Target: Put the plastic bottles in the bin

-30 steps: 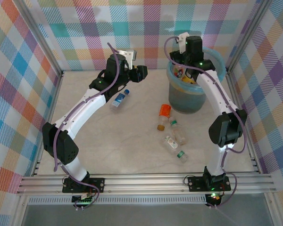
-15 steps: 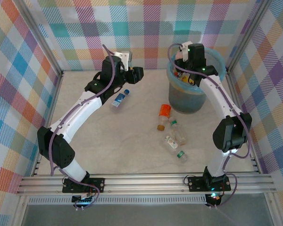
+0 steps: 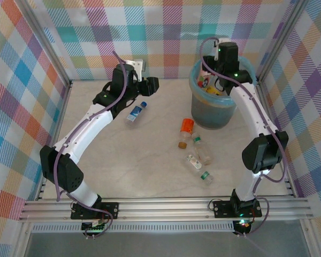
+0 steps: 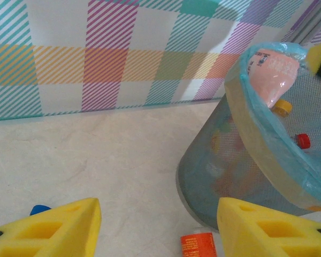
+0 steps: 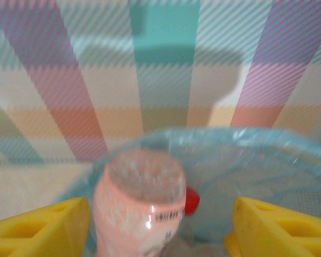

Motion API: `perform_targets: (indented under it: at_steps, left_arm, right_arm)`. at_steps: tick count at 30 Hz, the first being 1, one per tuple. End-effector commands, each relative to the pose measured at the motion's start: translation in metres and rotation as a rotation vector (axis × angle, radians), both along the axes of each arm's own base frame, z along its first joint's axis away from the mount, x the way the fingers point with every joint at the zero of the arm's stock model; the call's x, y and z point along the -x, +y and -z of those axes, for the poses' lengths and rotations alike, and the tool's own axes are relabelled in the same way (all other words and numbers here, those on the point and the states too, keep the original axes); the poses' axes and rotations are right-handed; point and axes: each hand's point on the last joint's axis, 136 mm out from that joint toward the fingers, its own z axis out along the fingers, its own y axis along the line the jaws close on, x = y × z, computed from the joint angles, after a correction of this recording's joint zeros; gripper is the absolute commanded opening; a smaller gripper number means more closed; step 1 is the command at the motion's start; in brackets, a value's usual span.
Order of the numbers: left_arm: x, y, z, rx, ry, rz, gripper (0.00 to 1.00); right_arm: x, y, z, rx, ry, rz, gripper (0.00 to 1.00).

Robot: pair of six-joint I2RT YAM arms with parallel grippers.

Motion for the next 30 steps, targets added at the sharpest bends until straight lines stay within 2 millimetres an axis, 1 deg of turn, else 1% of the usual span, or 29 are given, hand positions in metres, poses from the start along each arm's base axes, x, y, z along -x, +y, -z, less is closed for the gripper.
perform_targets:
  at_steps: [1, 4, 6, 9, 12, 15, 18, 21, 25, 30]
  left_arm:
    - [0.004, 0.007, -0.022, 0.014, -0.028, -0.005, 0.59]
    - [0.004, 0.009, -0.021, 0.013, -0.026, -0.016, 0.59]
    - [0.004, 0.01, -0.021, 0.016, -0.026, -0.023, 0.59]
    - [0.003, 0.01, -0.021, 0.016, -0.022, -0.022, 0.59]
    - [0.003, 0.011, -0.019, 0.005, -0.016, -0.019, 0.59]
    - [0.004, 0.013, -0.016, 0.0, -0.006, -0.023, 0.59]
    - [0.005, 0.016, -0.013, 0.001, -0.008, -0.031, 0.59]
    - [0.007, 0.018, -0.008, 0.004, -0.005, -0.039, 0.59]
    - [0.009, 0.021, -0.001, -0.002, 0.01, -0.043, 0.59]
    - [0.01, 0.03, 0.007, -0.01, 0.04, -0.068, 0.59]
  right_arm:
    - [-0.012, -0.003, -0.02, -0.113, -0.083, 0.062, 0.66]
    - [-0.019, 0.0, -0.018, -0.148, -0.095, 0.073, 0.61]
    - [-0.025, 0.003, -0.018, -0.174, -0.141, 0.066, 0.58]
    - [-0.036, 0.005, -0.018, -0.202, -0.183, 0.069, 0.57]
    - [-0.049, 0.011, -0.009, -0.206, -0.197, 0.055, 0.58]
    - [-0.058, 0.018, 0.007, -0.195, -0.139, 0.026, 0.57]
    - [-0.055, 0.024, 0.031, -0.181, -0.059, -0.008, 0.55]
    - [-0.046, 0.026, 0.053, -0.169, 0.002, -0.028, 0.53]
    - [-0.034, 0.026, 0.073, -0.154, 0.053, -0.043, 0.53]
    - [-0.028, 0.017, 0.091, -0.107, 0.107, -0.02, 0.53]
